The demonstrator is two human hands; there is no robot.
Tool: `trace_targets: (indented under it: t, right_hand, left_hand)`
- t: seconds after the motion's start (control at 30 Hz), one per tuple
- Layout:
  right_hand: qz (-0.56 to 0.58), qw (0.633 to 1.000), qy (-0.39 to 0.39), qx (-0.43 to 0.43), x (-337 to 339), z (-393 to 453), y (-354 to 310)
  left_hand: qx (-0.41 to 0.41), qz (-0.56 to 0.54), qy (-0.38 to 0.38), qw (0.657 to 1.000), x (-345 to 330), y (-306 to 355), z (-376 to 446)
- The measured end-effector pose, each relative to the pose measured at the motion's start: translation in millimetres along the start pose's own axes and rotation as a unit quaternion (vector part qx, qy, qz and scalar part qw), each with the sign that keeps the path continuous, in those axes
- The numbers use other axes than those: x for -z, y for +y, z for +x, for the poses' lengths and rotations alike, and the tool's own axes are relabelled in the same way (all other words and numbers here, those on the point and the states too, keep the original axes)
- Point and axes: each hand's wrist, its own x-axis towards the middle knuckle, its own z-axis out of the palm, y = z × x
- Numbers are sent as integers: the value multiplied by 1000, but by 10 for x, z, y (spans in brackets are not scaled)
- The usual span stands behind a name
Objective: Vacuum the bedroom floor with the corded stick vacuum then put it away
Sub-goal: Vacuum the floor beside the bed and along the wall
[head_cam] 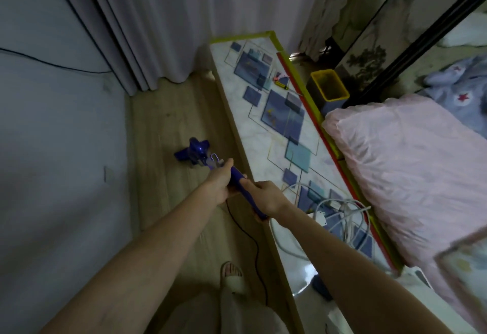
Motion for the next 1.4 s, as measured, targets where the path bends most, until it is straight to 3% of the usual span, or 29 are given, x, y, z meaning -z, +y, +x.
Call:
trace_targets:
  t: [0.7, 1.0, 1.4]
  right_hand:
    - [78, 995, -58, 28, -308, 1494, -433]
    - [134, 990, -24, 25, -309, 1035, -231]
    - [138, 990, -33, 4, -366, -239, 17]
  left_hand:
    - [-28, 54, 56, 997, 286, 889, 1114]
    - [-25, 99, 57, 993, 197, 658, 746]
    - [-5, 103, 36, 994, 299, -21, -243]
